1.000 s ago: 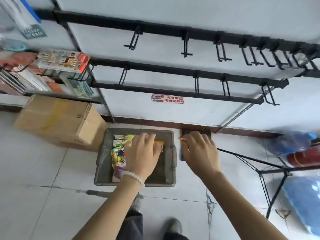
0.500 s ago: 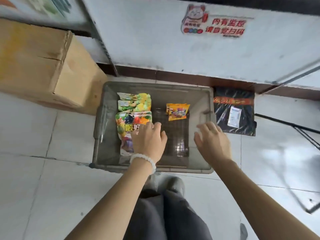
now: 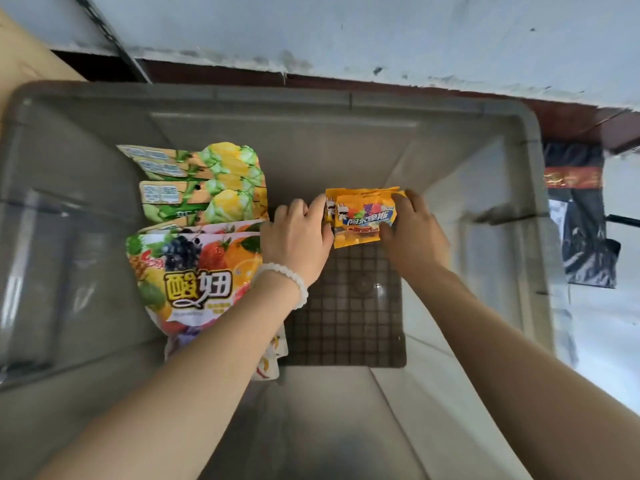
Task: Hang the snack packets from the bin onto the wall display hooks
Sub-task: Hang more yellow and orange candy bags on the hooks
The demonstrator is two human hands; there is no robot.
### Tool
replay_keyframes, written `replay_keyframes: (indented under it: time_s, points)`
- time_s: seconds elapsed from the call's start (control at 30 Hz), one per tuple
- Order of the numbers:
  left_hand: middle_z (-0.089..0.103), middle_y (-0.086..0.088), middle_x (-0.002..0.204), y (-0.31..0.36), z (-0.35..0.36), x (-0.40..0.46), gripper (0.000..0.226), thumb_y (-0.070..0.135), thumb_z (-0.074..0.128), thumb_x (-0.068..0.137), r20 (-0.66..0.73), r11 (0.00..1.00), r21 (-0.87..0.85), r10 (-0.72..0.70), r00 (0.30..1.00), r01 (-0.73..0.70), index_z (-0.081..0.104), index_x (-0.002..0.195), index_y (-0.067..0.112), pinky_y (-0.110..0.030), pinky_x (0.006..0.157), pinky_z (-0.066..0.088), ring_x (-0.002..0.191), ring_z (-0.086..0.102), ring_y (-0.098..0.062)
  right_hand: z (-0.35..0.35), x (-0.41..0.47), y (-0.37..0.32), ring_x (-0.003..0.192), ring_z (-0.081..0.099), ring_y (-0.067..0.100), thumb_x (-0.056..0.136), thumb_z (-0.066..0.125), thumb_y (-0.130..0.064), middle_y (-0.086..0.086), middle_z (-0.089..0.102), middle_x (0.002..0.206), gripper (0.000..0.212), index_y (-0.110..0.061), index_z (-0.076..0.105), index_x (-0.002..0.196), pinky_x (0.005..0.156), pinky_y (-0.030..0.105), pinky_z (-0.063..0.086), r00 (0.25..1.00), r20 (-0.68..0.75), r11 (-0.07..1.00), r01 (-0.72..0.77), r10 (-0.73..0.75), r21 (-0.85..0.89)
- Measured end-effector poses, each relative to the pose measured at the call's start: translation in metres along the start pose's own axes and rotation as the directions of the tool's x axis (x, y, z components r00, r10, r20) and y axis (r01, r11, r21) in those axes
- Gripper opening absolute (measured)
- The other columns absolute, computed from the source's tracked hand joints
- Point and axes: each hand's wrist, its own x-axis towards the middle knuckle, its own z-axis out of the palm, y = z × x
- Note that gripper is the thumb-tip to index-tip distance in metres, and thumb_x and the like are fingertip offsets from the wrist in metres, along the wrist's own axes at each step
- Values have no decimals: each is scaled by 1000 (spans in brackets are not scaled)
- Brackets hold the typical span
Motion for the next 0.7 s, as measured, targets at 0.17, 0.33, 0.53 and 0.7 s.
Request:
replay_keyframes:
  time_s: [0.17, 0.33, 0.53, 0.7]
  points:
    - [55, -9, 112, -1, 25, 30, 36, 35, 41, 94, -32, 999, 22, 24, 999, -24, 45, 127, 21, -36, 63, 37, 100, 52, -30, 26, 25, 4, 111, 49, 29, 88, 55, -21, 2, 37, 137, 47, -20, 39, 132, 73, 36, 43, 999, -38, 1000, 5, -4, 19]
    - [55, -10, 104, 1, 32, 40, 24, 31, 42, 95, -59, 1000, 8, 24, 998, -24, 52, 111, 16, -36, 64, 39, 94, 54, -30, 35, 29, 9, 107, 50, 30, 87, 56, -18, 7, 41, 128, 42, -15, 44, 128, 75, 40, 46, 992, -122, 1000, -13, 15, 17]
    - [56, -11, 85, 3, 42, 43, 9, 20, 56, 89, -170, 998, 55, 1, 986, 8, 61, 92, 13, -33, 56, 31, 75, 56, -31, 42, 31, 15, 101, 50, 32, 87, 51, -6, 10, 46, 120, 33, -13, 50, 119, 63, 35, 35, 984, -167, 996, -64, 53, -62]
    - [56, -12, 95, 5, 42, 39, 16, 23, 50, 92, -179, 1000, 17, 1, 984, 2, 59, 100, 12, -34, 59, 32, 83, 55, -30, 41, 34, 14, 93, 53, 35, 84, 50, 0, 10, 51, 114, 32, -13, 53, 113, 61, 33, 31, 974, -219, 998, -63, 56, -25]
